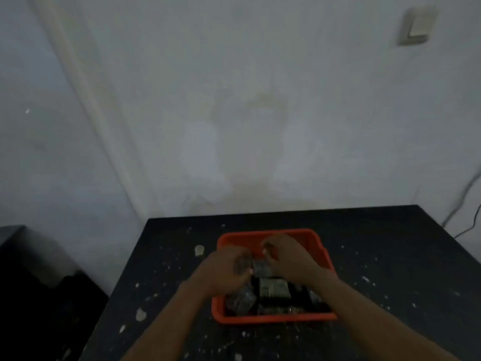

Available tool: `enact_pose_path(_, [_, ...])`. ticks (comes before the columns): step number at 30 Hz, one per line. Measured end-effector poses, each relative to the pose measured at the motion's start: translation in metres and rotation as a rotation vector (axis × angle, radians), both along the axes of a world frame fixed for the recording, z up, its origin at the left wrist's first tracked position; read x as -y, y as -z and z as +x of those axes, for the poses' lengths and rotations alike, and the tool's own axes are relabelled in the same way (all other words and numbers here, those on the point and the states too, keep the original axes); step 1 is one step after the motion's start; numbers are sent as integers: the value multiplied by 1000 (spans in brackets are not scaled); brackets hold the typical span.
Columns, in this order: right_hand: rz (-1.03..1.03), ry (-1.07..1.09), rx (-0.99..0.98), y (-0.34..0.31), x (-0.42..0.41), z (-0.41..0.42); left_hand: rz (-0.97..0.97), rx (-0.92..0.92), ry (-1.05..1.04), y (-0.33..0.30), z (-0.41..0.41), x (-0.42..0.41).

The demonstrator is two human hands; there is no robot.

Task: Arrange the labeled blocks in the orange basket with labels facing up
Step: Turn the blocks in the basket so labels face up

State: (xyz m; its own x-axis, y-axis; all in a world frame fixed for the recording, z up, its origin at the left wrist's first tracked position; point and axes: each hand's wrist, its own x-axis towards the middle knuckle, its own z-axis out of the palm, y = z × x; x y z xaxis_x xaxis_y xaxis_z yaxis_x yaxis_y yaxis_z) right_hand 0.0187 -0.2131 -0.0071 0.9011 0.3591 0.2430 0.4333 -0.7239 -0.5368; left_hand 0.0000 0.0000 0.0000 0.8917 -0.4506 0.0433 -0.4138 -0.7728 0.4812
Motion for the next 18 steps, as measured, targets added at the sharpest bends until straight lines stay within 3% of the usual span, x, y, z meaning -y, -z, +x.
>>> enact_pose_path(4, [-49,-69,-164,55,-7,-37,40,-141,-12,58,-37,0])
enact_pose_path(7, [-130,-82,-205,90,-8,-54,120,-141,-6,93,-53,-3])
enact_pose_path(18, [-309,-89,-212,132,0,-75,91,-214,-85,118,-57,-2])
